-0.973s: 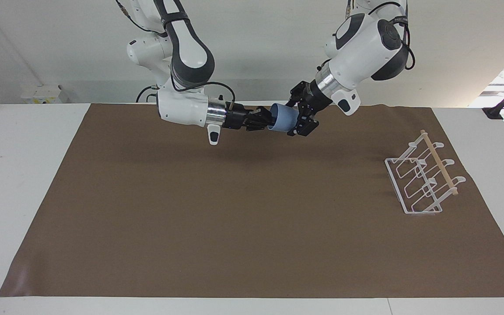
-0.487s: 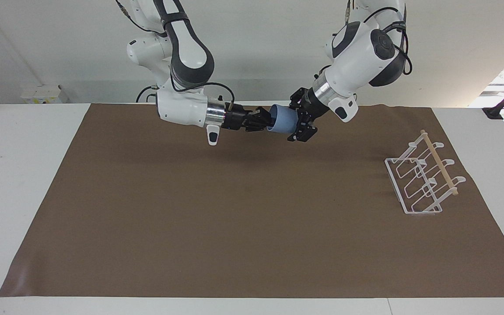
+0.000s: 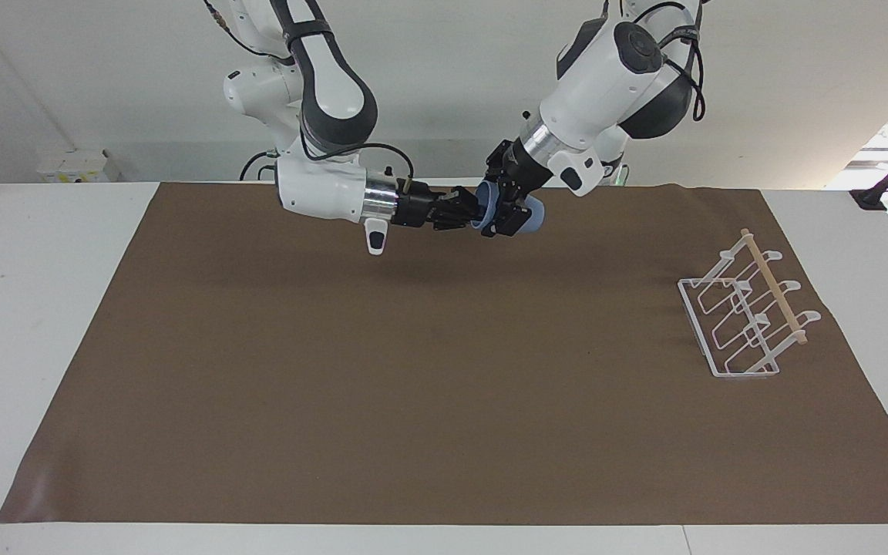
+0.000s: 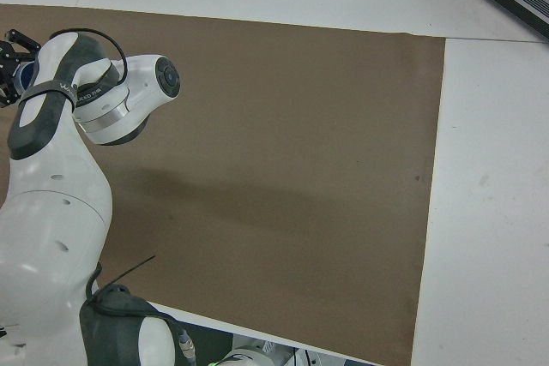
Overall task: Hang cup on cup holder
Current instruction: 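Carry the cup with the left gripper while the right gripper withdraws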
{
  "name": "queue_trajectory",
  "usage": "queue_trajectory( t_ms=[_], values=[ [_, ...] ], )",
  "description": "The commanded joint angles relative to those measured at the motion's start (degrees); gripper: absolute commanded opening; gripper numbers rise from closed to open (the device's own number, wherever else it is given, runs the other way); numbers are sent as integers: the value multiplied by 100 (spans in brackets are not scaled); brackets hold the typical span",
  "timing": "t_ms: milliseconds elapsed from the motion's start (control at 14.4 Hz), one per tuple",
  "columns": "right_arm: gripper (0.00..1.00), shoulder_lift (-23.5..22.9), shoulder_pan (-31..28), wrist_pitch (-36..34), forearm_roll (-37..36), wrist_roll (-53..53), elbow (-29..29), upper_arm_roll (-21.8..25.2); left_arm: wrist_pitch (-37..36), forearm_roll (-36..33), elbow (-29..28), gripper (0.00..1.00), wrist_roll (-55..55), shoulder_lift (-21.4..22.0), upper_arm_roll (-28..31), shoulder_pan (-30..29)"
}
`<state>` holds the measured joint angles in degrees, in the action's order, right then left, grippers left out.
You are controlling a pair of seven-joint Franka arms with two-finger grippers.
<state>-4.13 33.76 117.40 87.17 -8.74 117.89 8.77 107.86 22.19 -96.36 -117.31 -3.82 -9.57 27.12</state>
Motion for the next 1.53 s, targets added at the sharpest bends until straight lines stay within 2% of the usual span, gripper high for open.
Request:
queue_trajectory(
  t_ms=[0,139,209,278,348,487,556,765,1043,1112,1251,1390,1460],
  values=[
    [0,70,17,72,124,13,-20,10,-107,-153,73,0,-108,-84,43,144],
    [0,70,17,72,124,21,-20,10,-221,-241,82,0,-117,-84,51,153],
    [15,70,16,64,124,48,-20,10,-257,-363,82,0,-100,-75,43,153],
    [62,70,-10,55,124,65,-20,10,-266,-530,82,0,-99,-75,43,162],
    [98,79,-36,20,116,92,-29,10,-327,-575,73,0,-108,-66,51,162],
    [99,219,-158,-15,2,205,-20,37,-485,-601,82,0,-108,-49,104,75],
    [99,307,-351,-102,-321,223,-20,37,-546,-793,39,0,-56,-31,165,-13],
    [99,763,-1149,-681,-1997,224,-38,54,-617,-1645,-146,0,6,13,166,-381],
    [99,1194,-2398,-1456,-5403,215,-284,63,-914,-3768,-349,0,6,-13,174,-629],
    [99,1230,-2644,-1448,-6013,206,-301,63,-1064,-4427,-357,0,6,-92,166,-629],
    [99,1230,-2980,-1492,-6955,145,-511,63,-1476,-5991,-497,0,6,-539,166,-594],
    [99,1222,-3007,-1544,-8106,153,-844,63,-1689,-7074,-664,0,-3,-838,166,-637],
    [99,1204,-3007,-1928,-8311,179,-1081,72,-1794,-7645,-674,0,-29,-1083,174,-638]
  ],
)
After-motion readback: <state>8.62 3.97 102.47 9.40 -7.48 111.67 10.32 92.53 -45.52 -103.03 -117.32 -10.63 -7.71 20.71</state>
